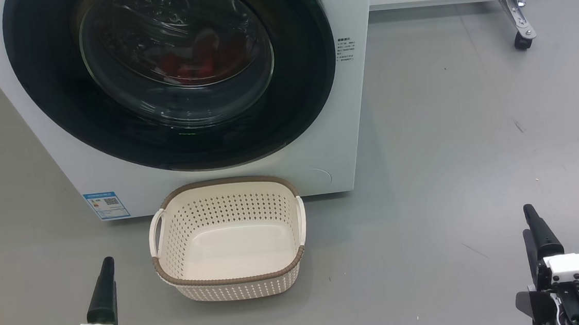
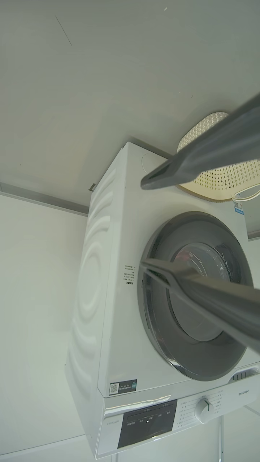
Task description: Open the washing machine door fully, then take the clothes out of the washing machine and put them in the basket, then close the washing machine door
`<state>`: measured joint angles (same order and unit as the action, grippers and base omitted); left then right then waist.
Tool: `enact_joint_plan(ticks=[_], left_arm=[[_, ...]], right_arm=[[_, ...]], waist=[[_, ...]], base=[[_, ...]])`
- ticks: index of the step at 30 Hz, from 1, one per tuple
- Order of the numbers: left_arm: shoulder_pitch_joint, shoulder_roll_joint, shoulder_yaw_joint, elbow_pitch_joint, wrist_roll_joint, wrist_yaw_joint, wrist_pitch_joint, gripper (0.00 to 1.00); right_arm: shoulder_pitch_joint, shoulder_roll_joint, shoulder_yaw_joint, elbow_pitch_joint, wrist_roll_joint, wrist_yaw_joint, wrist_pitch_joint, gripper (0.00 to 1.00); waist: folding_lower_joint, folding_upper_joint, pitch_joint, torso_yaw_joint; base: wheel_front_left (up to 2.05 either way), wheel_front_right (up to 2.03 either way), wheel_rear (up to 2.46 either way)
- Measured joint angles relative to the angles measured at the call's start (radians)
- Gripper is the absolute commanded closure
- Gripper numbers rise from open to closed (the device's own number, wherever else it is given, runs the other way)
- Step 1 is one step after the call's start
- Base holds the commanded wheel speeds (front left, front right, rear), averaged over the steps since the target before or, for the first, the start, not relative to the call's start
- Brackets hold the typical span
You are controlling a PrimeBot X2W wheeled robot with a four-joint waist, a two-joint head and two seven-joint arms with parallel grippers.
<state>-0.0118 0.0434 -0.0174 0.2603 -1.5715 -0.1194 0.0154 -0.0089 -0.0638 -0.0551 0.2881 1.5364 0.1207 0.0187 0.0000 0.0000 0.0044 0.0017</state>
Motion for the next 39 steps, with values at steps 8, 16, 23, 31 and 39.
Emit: enact_joint_plan(ticks=[8,16,23,31,39], left_arm=[[-0.011,0.027,-0.031,-0.02,0.11,0.0,-0.031,0.0],[-0.02,0.059,-0.055,-0.032,0.256,0.0,-0.053,0.0],[-0.021,0.069,-0.086,-0.046,0.379,0.012,-0.071,0.0],[-0.033,0.076,-0.118,-0.073,0.515,0.028,-0.093,0.0],[-0.033,0.078,-0.156,-0.076,0.63,0.045,-0.115,0.0]], right_arm=[[-0.002,-0.029,0.033,-0.008,-0.098,0.0,-0.026,0.0],[-0.004,-0.063,0.066,-0.012,-0.238,-0.01,-0.057,0.0],[-0.012,-0.083,0.113,-0.019,-0.365,-0.036,-0.076,0.0],[-0.014,-0.097,0.158,-0.02,-0.481,-0.055,-0.097,0.0],[-0.015,-0.098,0.197,-0.02,-0.573,-0.073,-0.12,0.0]], waist=[[0.0,0.0,0.001,0.001],[0.0,0.0,0.0,0.002],[0.0,0.0,0.0,0.002],[0.0,0.0,-0.001,0.002],[0.0,0.0,-0.003,0.001]], base=[[0.0,0.0,0.0],[0.0,0.0,0.0],[0.0,0.0,0.0],[0.0,0.0,0.0],[0.0,0.0,0.0]])
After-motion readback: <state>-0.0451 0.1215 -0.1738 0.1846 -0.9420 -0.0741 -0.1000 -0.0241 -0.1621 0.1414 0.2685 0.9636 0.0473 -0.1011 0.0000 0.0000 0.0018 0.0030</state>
